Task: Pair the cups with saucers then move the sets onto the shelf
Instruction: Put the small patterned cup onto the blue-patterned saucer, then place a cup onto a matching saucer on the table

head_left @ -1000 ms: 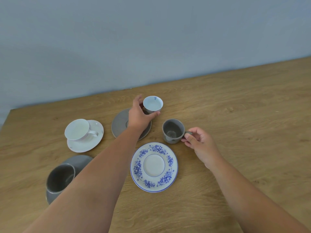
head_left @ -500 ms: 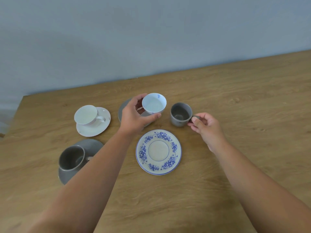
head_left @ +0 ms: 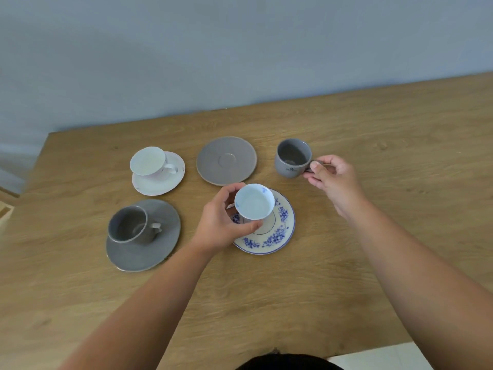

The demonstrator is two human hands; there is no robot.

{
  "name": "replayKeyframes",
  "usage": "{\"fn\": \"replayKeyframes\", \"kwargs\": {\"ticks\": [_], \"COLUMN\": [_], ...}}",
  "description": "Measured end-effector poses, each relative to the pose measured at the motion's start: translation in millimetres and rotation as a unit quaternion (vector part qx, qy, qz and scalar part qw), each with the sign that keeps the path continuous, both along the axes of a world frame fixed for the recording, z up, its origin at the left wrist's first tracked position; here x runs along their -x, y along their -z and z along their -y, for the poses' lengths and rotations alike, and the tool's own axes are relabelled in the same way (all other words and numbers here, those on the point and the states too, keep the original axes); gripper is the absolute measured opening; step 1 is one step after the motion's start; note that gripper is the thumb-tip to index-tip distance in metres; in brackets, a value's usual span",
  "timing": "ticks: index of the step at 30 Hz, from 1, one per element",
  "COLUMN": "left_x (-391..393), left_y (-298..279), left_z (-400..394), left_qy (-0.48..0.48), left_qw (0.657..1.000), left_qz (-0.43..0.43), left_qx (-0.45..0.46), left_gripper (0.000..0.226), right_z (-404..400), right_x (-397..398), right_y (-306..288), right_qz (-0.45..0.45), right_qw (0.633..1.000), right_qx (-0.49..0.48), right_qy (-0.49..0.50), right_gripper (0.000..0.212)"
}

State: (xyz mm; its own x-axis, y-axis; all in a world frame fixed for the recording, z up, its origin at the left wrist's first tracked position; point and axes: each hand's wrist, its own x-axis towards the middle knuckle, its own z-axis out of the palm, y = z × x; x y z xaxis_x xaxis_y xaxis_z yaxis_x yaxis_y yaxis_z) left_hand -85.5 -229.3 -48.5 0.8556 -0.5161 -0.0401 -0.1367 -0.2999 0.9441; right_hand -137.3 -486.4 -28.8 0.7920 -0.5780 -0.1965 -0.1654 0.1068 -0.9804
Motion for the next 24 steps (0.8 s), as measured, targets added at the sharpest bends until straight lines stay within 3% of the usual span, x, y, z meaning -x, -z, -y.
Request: {"fn": "replayKeyframes", "kwargs": {"ticks": [15,21,22,24], "left_x": [8.1,7.8,9.0,13.5], "left_y": [4.7,0.6,-0.2,-2.2], "left_z": [2.1,-14.4,-19.8,-27.3], "left_qy": [0.033,0.019,0.003,-0.032], "left_qw": [0.999,1.000,1.000,0.999], "left_qz": [0.001,-0.009,-0.012,-0.018], "left_qx": [-0.023,-0.009,-0.008,-0.002], "left_gripper": [0.083,0.110,0.104,0.064], "right_z": [-9.1,-23.2,-26.8,-33.9], "right_x": [-16.3,-52.7,-60.3,-75.6], "right_y": [-11.2,-14.6,-14.5,-12.4], "right_qz": [0.001,0.006,0.004,-0.007], "right_qw": [1.000,0.998,0.997,0.995], "right_qx": [-0.002,-0.023,-0.024,-0.022], "right_qy": [-0.028,-0.065,-0.073,-0.092], "right_gripper": [0.008,0.006,0.006,0.005]}}
